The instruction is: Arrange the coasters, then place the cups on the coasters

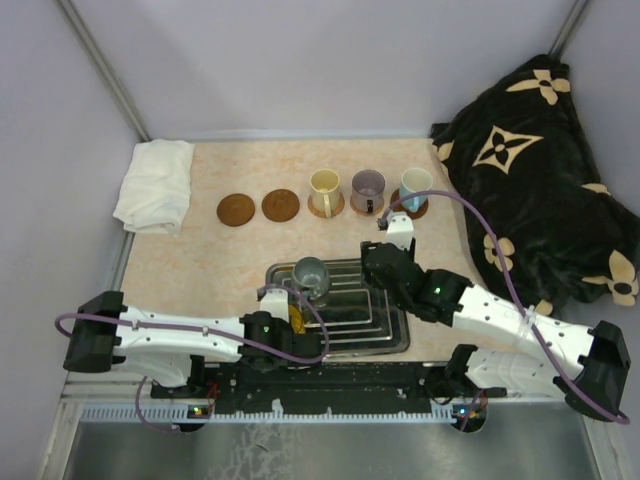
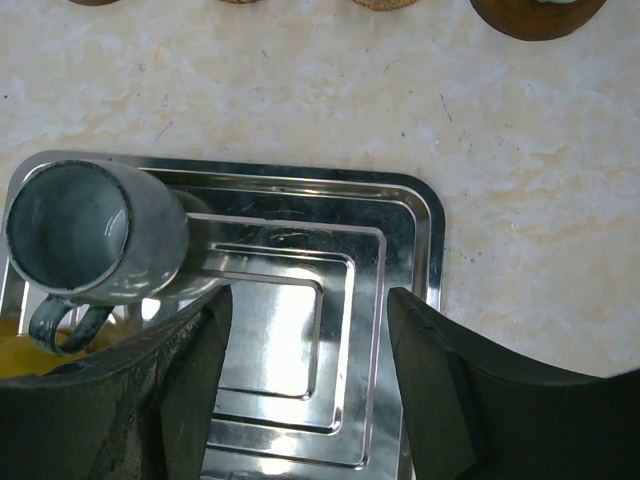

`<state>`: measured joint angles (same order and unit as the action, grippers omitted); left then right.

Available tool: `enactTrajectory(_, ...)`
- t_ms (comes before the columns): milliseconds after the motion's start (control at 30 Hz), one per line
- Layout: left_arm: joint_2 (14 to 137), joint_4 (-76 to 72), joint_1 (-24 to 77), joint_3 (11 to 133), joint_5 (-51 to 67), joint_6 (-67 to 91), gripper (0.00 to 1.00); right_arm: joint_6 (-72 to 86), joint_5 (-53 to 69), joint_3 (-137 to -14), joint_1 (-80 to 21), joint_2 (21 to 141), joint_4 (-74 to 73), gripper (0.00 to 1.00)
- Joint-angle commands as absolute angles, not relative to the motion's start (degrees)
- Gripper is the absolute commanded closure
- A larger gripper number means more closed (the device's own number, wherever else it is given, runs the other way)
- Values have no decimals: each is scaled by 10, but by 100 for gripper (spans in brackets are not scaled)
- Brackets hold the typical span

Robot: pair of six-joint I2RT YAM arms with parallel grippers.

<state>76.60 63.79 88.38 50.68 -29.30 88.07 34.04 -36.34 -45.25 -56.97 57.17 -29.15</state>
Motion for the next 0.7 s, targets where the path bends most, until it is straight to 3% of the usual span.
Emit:
enactTrajectory(0,757,660,887,497,-294,909,57,349,-372,-456,-571,575,-268,36)
enactTrajectory(267,753,643,887,493,-297,896,50,347,-367,-455,-572,582,-262,36)
enactTrajectory(433,752,624,886,494,-307,874,33,347,-366,-453,-571,583,-260,36)
enactTrajectory(567,759,615,887,501,-311,857,36,347,-369,-452,-572,581,-259,36)
enactTrajectory(667,766,618,887,505,-311,856,55,347,-370,-451,-571,582,-259,36)
